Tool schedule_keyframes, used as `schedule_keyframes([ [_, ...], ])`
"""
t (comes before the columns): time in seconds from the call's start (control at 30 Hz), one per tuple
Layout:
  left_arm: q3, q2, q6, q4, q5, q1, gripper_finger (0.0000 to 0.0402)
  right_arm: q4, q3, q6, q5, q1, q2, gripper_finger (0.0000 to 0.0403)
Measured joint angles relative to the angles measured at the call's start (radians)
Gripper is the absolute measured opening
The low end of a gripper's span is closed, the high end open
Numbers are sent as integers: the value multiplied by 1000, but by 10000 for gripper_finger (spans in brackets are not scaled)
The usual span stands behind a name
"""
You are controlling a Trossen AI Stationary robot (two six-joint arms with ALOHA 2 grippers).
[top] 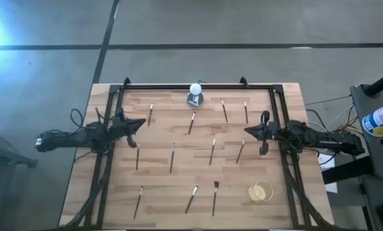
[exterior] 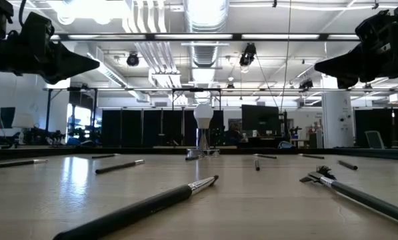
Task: Pick & Place Makeup Supplies
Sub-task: Put the silver makeup brush into the gold makeup holder
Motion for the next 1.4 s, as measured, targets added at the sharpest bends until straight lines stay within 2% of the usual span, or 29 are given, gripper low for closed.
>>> schedule_keyframes([
  [0.13, 0, 0, 0, 0, 0, 0, 0, 71, 0, 16, 0, 0, 0, 8],
  [0.27, 0, 0, 0, 0, 0, 0, 0, 242, 0, 159, 3, 0, 0, 9],
  [0.43, 0, 0, 0, 0, 0, 0, 0, 457, 0, 206, 2, 0, 31, 9],
  [0.53, 0, 0, 0, 0, 0, 0, 0, 477, 10, 286, 61, 4, 93, 8],
  [0.67, 0, 0, 0, 0, 0, 0, 0, 363, 69, 408, 242, 20, 241, 8],
  [0.87, 0, 0, 0, 0, 0, 0, 0, 219, 189, 640, 328, 94, 481, 8],
  [1.0, 0, 0, 0, 0, 0, 0, 0, -2, 310, 821, 460, 182, 632, 8],
  [1.13, 0, 0, 0, 0, 0, 0, 0, -254, 450, 1078, 566, 285, 778, 8],
  [1.3, 0, 0, 0, 0, 0, 0, 0, -615, 618, 1458, 601, 369, 966, 8],
  [1.4, 0, 0, 0, 0, 0, 0, 0, -762, 695, 1608, 538, 378, 1072, 11],
])
